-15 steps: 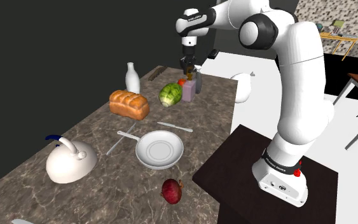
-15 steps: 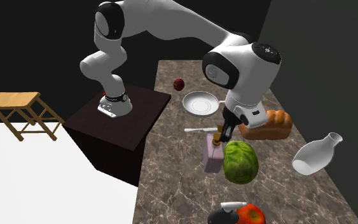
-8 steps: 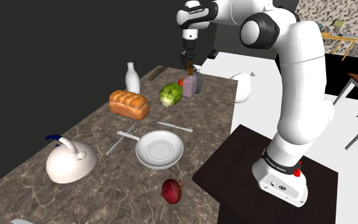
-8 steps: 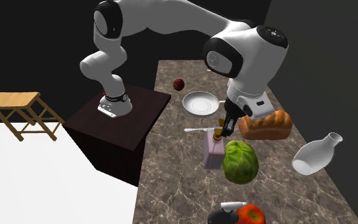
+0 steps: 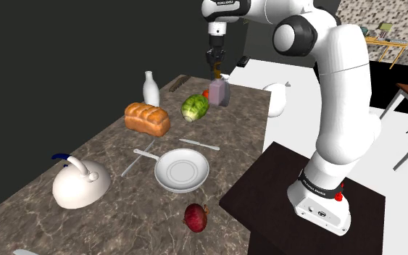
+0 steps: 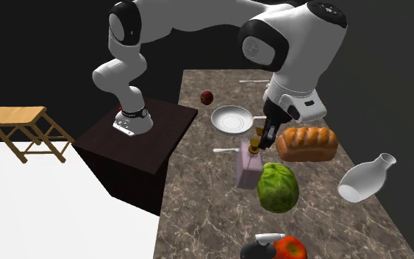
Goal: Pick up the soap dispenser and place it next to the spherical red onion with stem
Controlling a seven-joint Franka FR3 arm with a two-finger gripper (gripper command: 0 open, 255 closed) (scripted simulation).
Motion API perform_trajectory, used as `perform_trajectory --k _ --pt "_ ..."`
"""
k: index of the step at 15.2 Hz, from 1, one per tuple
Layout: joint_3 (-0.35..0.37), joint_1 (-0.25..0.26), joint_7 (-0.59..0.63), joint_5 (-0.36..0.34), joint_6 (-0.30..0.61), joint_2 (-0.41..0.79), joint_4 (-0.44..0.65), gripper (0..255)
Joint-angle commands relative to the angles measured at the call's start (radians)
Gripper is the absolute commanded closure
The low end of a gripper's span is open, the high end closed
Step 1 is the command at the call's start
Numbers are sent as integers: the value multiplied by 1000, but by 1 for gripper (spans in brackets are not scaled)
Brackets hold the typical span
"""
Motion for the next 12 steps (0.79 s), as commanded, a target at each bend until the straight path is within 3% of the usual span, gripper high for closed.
perform_trajectory --k 1,6,12 --pt "0 -1 0 0 -13 -1 12 255" --pt "17 77 81 -19 45 -166 -206 255" --pt "53 159 193 -35 76 -319 -381 255"
